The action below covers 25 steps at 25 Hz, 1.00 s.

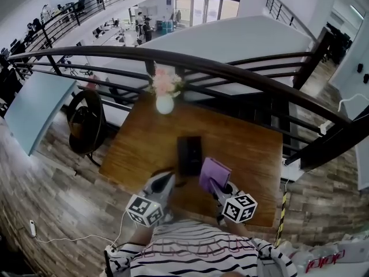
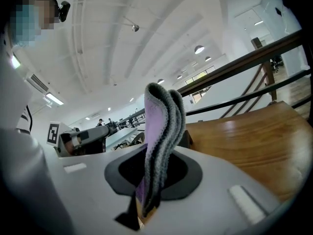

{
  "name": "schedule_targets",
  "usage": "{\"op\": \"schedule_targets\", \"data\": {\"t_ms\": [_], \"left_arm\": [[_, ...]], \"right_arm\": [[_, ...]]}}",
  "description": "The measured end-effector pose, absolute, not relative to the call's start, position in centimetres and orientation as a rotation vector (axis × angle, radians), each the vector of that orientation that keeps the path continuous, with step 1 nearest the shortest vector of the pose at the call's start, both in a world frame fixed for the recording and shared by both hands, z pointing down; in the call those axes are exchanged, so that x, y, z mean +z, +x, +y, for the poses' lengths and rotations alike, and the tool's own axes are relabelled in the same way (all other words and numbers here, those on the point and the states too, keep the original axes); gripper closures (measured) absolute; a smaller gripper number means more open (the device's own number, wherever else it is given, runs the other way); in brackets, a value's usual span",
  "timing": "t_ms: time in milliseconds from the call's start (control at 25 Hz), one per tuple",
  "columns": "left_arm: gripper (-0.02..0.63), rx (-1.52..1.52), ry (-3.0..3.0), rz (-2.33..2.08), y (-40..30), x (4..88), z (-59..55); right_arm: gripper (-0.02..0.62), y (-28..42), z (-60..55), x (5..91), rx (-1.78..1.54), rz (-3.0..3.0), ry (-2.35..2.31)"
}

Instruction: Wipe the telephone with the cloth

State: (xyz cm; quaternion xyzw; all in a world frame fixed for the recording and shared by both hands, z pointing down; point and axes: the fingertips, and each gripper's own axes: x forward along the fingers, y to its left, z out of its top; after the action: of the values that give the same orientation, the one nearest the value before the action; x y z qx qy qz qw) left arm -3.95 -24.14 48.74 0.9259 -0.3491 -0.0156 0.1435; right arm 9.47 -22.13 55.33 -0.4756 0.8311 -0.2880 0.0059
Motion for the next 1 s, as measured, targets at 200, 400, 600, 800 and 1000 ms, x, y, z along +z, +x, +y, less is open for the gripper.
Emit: {"op": "schedule_targets", "data": {"t_ms": [200, 400, 600, 800, 1000], "left_arm": [[0.603, -0.047, 2.672, -1.007, -3.8, 48.7, -23.9], [0.604, -0.042, 2.674, -1.021, -4.0, 48.7, -23.7], [0.604, -0.048, 2.665, -1.042, -4.7, 48.8, -23.6], [0.604, -0.053, 2.653, -1.064, -5.1, 49.0, -23.2], [0.603, -0.049, 2.643, -1.082, -5.5, 49.1, -23.1]], "right_arm": [[0.545, 10.1, -21.4, 53.4, -0.841, 2.594, -1.484], [0.543, 9.9, -21.3, 51.9, -0.796, 2.602, -1.463], [0.545, 8.8, -21.6, 51.7, -0.787, 2.626, -1.434], [0.545, 8.2, -21.4, 52.0, -0.79, 2.644, -1.418], [0.545, 8.1, -21.5, 52.1, -0.798, 2.643, -1.413]]}}
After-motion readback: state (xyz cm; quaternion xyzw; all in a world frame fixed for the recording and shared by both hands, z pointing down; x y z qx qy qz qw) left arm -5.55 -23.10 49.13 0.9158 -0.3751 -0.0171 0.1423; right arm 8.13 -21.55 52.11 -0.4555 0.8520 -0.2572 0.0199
